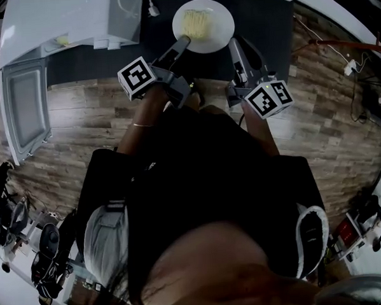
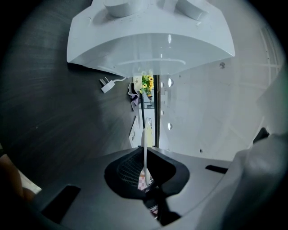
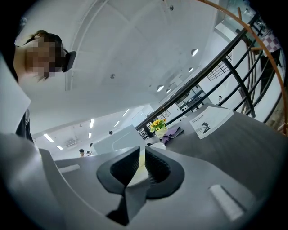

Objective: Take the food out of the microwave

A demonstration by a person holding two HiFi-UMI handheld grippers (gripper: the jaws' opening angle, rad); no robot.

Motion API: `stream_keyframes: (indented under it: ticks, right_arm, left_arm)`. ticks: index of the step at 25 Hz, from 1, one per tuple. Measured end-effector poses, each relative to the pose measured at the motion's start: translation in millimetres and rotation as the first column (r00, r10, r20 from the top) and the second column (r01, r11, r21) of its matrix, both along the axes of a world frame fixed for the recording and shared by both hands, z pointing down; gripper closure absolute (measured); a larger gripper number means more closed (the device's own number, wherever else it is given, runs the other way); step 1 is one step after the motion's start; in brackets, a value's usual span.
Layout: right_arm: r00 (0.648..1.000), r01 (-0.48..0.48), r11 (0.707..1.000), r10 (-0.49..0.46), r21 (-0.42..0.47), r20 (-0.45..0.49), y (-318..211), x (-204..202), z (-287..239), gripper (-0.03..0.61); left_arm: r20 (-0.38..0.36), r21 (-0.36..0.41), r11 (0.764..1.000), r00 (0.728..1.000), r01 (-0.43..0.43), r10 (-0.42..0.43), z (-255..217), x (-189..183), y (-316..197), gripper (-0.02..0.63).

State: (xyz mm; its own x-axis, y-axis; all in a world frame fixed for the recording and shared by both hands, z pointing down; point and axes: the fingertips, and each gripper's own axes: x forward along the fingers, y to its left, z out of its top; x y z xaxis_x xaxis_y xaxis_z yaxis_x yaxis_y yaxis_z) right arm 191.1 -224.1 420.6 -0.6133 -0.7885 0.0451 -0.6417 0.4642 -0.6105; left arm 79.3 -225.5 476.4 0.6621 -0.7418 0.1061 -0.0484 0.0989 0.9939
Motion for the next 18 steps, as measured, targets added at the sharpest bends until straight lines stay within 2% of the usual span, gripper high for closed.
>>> stream_keyframes:
  ticks: [10, 15, 18]
  right_arm:
    - [0.998, 0.061, 0.998, -0.061, 0.005, 0.014, -11, -19, -5, 0.566]
    - [0.998, 0.06, 0.998, -0.06, 0.011, 0.002, -18, -14, -9, 0.565]
    - [0.997, 0.079, 0.997, -0.079, -0.005, 0.002, -21, -10, -7, 0.565]
  left_arm:
    - [0.002, 0.004, 0.999, 0.999, 0.041, -0.041, -2, -13, -2, 0.598]
    - [0.053, -0.006, 0.999, 0.997, 0.048, -0.048, 6, -19, 0, 0.598]
    - [0.045, -0.019, 0.997, 0.996, 0.081, -0.08, 8, -21, -2, 0.598]
